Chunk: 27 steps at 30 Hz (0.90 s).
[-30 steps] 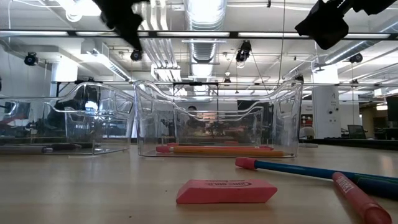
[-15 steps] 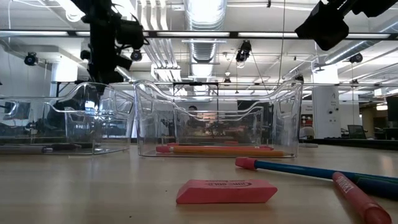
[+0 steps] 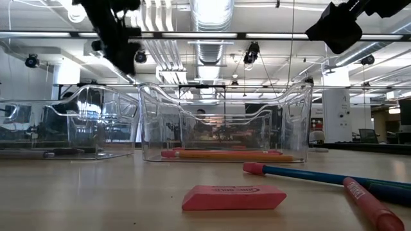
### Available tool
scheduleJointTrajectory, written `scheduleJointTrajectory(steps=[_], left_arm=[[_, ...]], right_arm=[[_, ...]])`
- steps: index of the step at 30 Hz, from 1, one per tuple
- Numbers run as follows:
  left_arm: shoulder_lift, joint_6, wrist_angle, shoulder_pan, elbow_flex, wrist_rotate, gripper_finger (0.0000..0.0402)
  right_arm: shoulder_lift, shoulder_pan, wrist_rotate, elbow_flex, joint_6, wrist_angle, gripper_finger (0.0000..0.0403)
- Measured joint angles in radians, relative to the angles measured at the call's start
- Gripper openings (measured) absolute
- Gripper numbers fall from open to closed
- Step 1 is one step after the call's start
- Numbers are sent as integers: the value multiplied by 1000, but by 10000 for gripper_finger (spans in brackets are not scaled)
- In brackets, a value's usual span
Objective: Sort crayons/erasers/pens/pencils in bins
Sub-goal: Put the blue pencil into the bottom right transparent bin
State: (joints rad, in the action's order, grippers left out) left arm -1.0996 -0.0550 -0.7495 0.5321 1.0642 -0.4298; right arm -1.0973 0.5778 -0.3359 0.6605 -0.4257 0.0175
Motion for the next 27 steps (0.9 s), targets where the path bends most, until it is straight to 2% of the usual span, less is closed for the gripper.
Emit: scheduleJointTrajectory(steps=[3,8,12,16,20,27], left_arm=[[133,-45,229,-144,-90,104,211],[297,-69,650,-446,-309,99,211],[339,-54,959,-675,-479,7,211],[299,-7,1198,-850,-596,-136,211],[206,43,1371,-942,-649,-237,212],[96,88,1432,-953,-616,-246,212]], right_arm=[[-38,14,3,0,-39,-4,283],[-139,44,3,1,-111,-9,266],[-231,72,12,43,-190,-51,250],[-327,103,33,108,-245,-92,239],[-435,129,62,179,-281,-125,231],[-603,151,82,346,-338,-301,226]])
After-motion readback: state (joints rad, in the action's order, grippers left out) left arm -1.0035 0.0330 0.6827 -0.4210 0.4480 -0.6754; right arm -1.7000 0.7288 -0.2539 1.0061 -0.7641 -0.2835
